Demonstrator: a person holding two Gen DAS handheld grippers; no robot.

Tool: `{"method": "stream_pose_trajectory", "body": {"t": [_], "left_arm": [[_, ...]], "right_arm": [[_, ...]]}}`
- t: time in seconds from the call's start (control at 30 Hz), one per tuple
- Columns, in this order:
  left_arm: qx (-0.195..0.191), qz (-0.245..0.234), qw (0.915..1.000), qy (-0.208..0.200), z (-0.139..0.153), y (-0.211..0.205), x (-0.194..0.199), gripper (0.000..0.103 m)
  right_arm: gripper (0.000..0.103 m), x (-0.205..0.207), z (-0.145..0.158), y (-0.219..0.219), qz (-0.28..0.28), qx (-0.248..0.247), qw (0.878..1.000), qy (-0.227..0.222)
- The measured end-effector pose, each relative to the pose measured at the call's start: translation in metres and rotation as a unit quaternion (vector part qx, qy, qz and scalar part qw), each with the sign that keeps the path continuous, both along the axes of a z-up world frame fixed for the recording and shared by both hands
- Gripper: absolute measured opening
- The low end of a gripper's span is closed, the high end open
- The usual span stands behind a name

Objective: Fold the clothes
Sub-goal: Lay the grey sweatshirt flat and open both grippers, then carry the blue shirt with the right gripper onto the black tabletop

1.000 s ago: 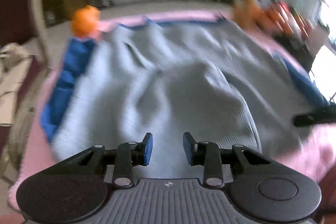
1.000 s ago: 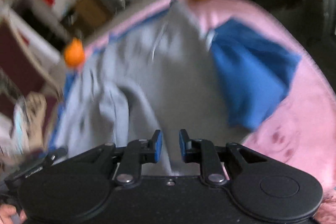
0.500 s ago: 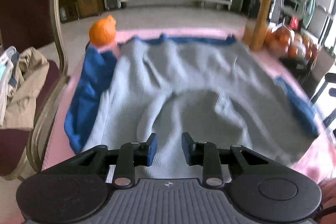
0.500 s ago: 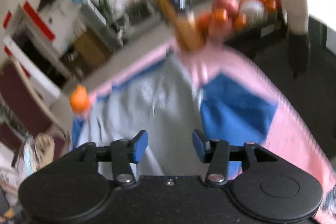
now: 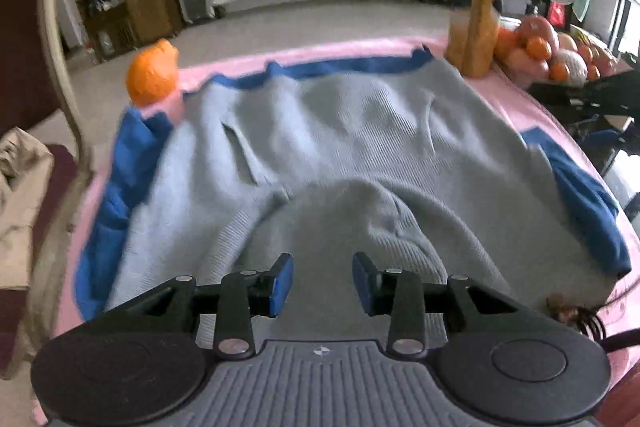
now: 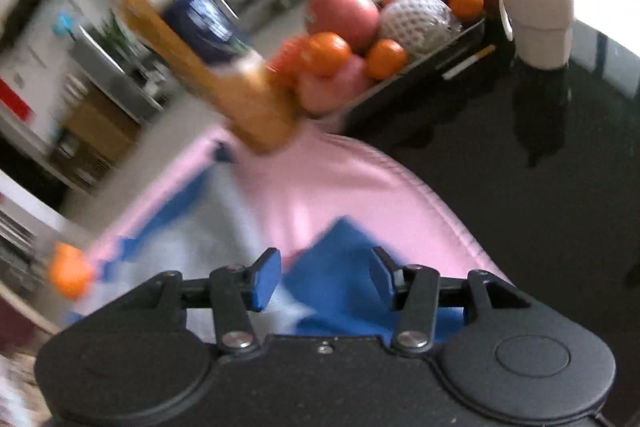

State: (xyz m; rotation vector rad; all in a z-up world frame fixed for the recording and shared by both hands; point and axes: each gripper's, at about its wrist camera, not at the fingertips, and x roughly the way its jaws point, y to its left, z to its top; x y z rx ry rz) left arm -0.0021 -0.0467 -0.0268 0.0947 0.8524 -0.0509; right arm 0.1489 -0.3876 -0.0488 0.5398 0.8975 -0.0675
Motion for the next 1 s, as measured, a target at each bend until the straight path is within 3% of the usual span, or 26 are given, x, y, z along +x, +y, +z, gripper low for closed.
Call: {"method": "stream_pose_trajectory", "body": {"t": [0.17, 0.27, 0.37, 0.47, 0.57, 0.63, 0.73, 0.83, 1.0], "left_arm": [[-0.011, -0.013, 0.9999, 0.000, -0.023, 0.009, 0.000, 0.036], [-0.023, -0.013, 0.9996, 0.003, -0.026, 0.014, 0.002, 0.036], [-0.026, -0.015, 0.9995, -0.005, -0.024, 0.014, 0.000, 0.036], [-0.029, -0.017, 0.9993, -0.014, -0.021, 0.014, -0.003, 0.036], [-0.031, -0.014, 0.9991, -0.026, -0.016, 0.013, -0.006, 0.036], [-0.027, -0.013, 0.9990, -0.034, -0.013, 0.011, -0.008, 0.036], [-0.018, -0.016, 0.9987, -0.044, -0.010, 0.005, -0.013, 0.036], [-0.015, -0.020, 0.9986, -0.047, -0.009, -0.001, -0.014, 0.036], [-0.011, -0.027, 0.9985, -0.045, -0.011, -0.007, -0.016, 0.036]], "right_arm": [[0.043, 0.032, -0.030, 0.004, 0.037, -0.062, 0.997, 0.035], [0.027, 0.039, -0.038, 0.006, 0.057, -0.059, 0.995, 0.047], [0.005, 0.035, -0.038, 0.015, 0.069, -0.101, 0.991, 0.046], [0.001, 0.023, -0.024, 0.011, 0.041, -0.107, 0.993, 0.021], [0.001, -0.008, 0.015, -0.007, -0.042, -0.098, 0.993, -0.046], [0.001, -0.034, 0.046, -0.017, -0.112, -0.137, 0.979, -0.097], [0.001, -0.069, 0.079, -0.031, -0.196, -0.197, 0.947, -0.163], [0.001, -0.088, 0.098, -0.041, -0.246, -0.239, 0.919, -0.194], [0.001, -0.079, 0.095, -0.021, -0.220, -0.261, 0.923, -0.177]]}}
